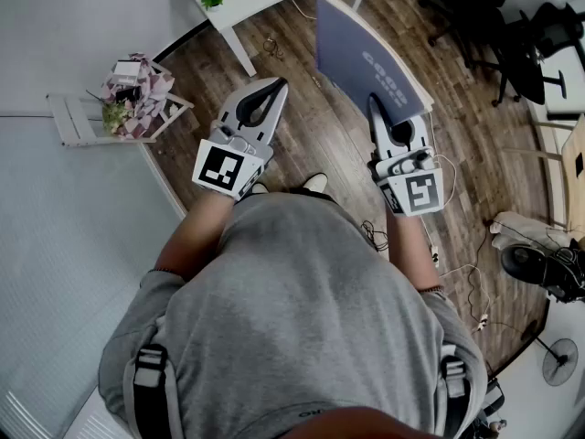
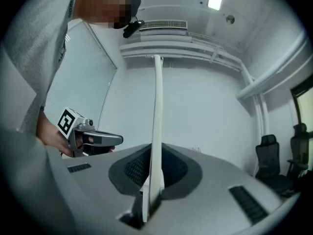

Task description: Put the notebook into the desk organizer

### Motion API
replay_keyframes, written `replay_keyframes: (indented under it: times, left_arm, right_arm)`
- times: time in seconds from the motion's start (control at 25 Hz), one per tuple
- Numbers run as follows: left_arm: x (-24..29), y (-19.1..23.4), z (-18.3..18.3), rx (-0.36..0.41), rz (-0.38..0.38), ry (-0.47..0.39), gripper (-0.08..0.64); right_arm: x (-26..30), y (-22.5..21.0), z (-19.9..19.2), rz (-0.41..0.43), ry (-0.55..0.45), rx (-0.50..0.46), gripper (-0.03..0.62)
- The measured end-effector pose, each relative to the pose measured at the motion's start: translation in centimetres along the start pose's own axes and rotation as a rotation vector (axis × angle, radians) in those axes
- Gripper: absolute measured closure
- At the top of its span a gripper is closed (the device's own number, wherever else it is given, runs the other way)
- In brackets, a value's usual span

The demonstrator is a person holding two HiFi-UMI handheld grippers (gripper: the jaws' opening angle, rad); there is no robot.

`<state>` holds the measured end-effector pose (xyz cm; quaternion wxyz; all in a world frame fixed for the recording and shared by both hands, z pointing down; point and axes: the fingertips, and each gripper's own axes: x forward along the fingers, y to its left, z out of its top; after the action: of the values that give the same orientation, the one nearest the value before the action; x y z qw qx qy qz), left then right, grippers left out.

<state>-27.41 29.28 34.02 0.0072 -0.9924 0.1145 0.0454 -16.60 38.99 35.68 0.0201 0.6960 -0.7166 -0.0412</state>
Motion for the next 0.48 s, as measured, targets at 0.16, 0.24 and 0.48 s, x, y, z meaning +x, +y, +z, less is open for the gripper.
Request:
replay_keyframes:
  times: [0.16,0.24,0.48]
  left_arm:
    - [-1.2,0.4,0.2,0.018,-0.011,-0.01,0.537]
    - [-1.8,0.7,0.2,0.019,-0.007,-0.02,0.537]
    - [-3.3,0.3,-0.5,0.007,-0.022,-0.011,0.54]
  right_arm:
    - [0.2,1.1,0.1,-0.037,-0.004,0.005,0.554]
    - [0.1,1.5,0.0,-0.054,-0.001,0.011,0.554]
    - [-1.0,1.7,-0.2,-0.085,-0.014,0.069,0.554]
